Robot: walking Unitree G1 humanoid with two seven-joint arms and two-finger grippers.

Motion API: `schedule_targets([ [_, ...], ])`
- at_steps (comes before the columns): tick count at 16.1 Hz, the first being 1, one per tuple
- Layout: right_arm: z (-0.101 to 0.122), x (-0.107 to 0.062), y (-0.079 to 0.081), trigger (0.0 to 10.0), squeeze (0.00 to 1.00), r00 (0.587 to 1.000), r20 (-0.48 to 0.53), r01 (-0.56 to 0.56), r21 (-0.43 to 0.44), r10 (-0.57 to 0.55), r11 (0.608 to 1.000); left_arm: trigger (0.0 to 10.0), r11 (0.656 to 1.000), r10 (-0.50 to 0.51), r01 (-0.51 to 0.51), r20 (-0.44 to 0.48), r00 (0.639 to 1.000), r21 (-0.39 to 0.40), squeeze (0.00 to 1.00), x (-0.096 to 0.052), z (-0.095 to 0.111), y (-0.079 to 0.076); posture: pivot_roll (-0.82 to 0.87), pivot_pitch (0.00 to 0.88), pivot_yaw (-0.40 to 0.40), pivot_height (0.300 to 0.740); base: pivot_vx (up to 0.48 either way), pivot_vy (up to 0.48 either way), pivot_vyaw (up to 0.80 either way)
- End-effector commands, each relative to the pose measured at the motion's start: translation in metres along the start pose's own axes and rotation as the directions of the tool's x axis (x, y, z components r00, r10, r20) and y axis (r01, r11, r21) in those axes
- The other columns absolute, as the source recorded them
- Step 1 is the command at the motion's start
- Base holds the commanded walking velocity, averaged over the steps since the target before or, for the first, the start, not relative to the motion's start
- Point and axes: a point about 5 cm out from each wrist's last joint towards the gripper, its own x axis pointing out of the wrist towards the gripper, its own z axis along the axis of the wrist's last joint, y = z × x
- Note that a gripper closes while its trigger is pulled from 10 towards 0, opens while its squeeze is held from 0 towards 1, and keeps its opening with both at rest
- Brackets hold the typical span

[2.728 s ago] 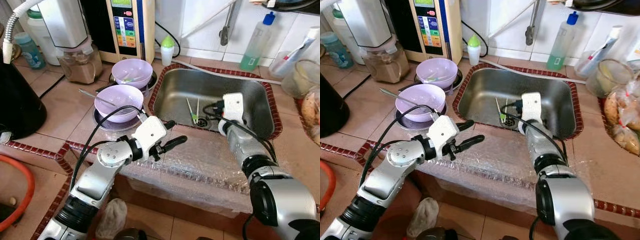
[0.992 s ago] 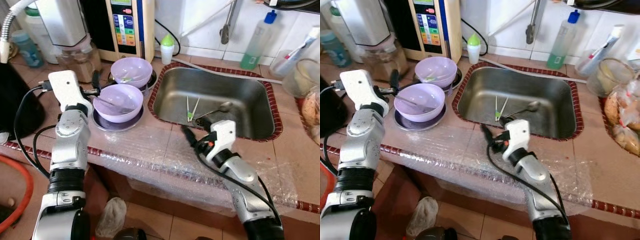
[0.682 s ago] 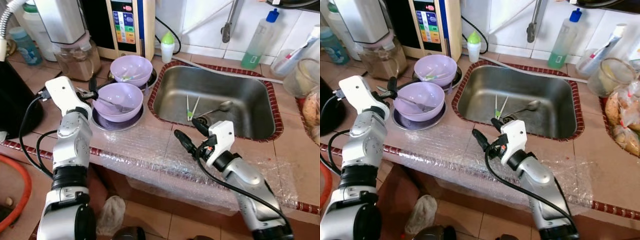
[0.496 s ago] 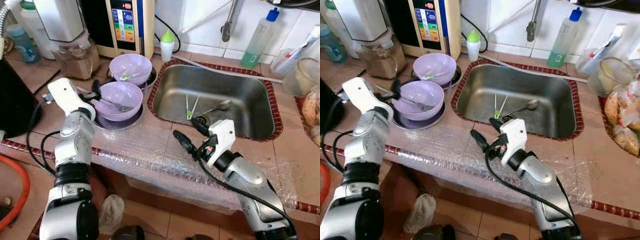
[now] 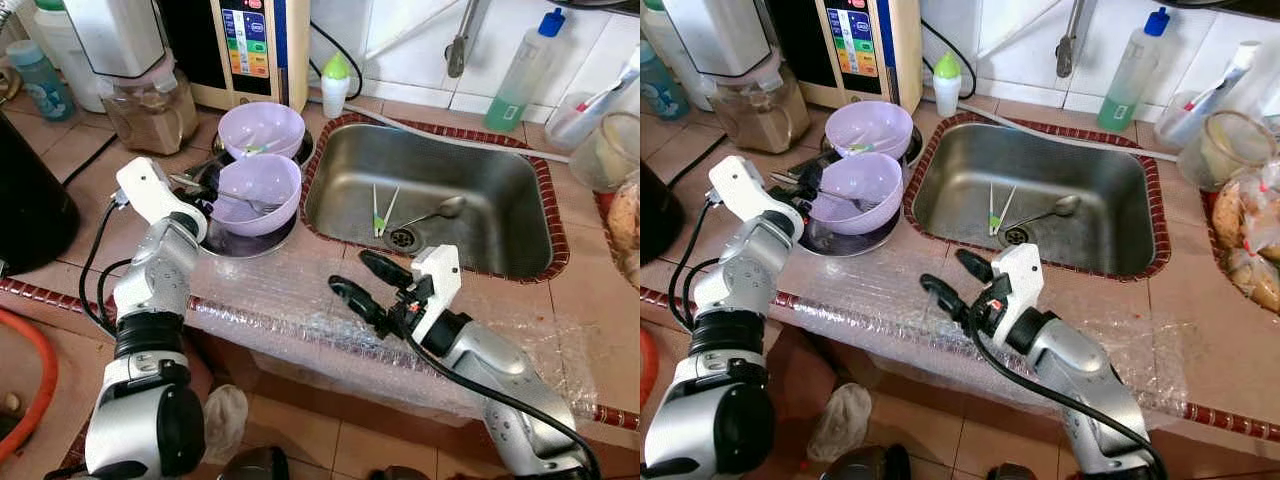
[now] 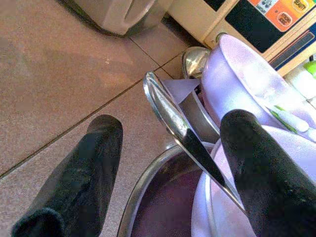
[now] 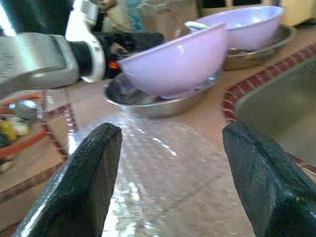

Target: Kitchen organization

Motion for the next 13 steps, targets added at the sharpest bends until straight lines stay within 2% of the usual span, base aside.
schedule_targets([
  [1,0.002,-0.002,0.005,10.0,0.00,0.999,-0.004,-0.035,0.005,0.035,0.999,0.0,1.000,-0.013,0.012,-0.004,1.000,-0.005,0.00,0.002,0.005,-0.002,-0.07,0.080,0.038,0.740,0.000,0.000,0.00],
  [4,0.005,0.001,0.008,10.0,0.00,0.998,0.003,-0.062,0.032,0.062,0.998,0.0,1.000,-0.002,0.002,0.011,1.000,-0.015,0.00,0.003,0.010,-0.001,-0.06,0.078,0.040,0.740,0.000,0.000,0.00],
  [13,0.005,0.012,0.002,10.0,0.00,0.997,0.002,-0.078,0.023,0.078,0.997,0.0,0.998,0.030,-0.026,0.073,0.997,-0.057,0.00,0.000,0.030,0.006,-0.03,0.056,0.035,0.740,0.000,0.000,0.00],
])
